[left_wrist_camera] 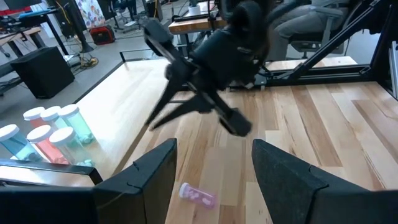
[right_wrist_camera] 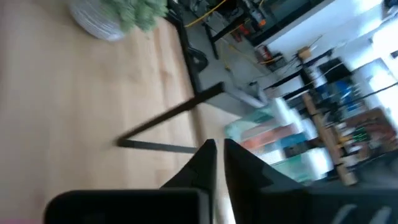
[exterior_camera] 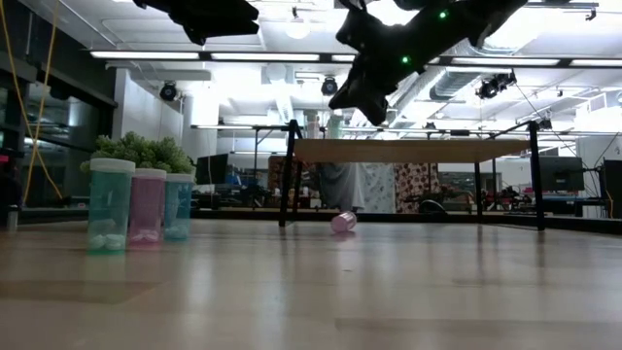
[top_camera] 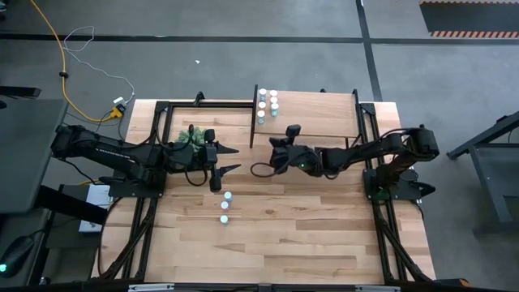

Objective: Pick and place medicine bottles onto shelf by color
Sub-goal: Put the transparent pink medicine bottle on the shelf

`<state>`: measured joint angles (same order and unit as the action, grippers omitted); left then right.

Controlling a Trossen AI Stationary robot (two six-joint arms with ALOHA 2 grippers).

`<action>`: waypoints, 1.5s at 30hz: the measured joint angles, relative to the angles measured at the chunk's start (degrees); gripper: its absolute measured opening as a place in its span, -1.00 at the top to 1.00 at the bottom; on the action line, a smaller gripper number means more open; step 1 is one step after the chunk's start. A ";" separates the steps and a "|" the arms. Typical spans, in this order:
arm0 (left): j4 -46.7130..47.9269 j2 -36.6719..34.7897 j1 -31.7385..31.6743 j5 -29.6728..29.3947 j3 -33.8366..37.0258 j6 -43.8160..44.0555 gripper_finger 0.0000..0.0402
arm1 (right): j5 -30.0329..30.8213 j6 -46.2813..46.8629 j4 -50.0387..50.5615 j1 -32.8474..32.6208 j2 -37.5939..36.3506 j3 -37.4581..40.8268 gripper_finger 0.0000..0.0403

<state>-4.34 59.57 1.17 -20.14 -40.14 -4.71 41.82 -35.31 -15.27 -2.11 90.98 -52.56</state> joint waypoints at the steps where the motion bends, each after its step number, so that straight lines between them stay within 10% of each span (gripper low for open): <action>1: 0.00 -0.01 -0.01 0.00 -0.01 -0.01 0.01 | -0.04 2.93 0.94 -0.63 0.00 0.00 0.86; 9: 0.00 0.00 -0.02 0.00 0.00 0.00 0.01 | -12.33 43.01 11.91 -2.34 0.65 0.00 0.26; 16: 0.05 0.00 -0.02 0.00 0.00 0.02 0.01 | -11.55 74.90 13.44 -1.84 5.94 0.00 -0.19; 23: 0.24 0.00 0.00 0.00 -0.01 0.05 0.01 | -1.96 87.91 15.45 0.97 12.43 0.00 -0.25; 45: 0.22 -0.02 0.00 0.00 -0.02 0.05 0.01 | -5.36 97.37 8.60 -1.16 20.31 0.00 -0.25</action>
<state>-4.12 59.55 1.17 -20.14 -40.16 -4.67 36.46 62.06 -6.67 -3.27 111.28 -52.56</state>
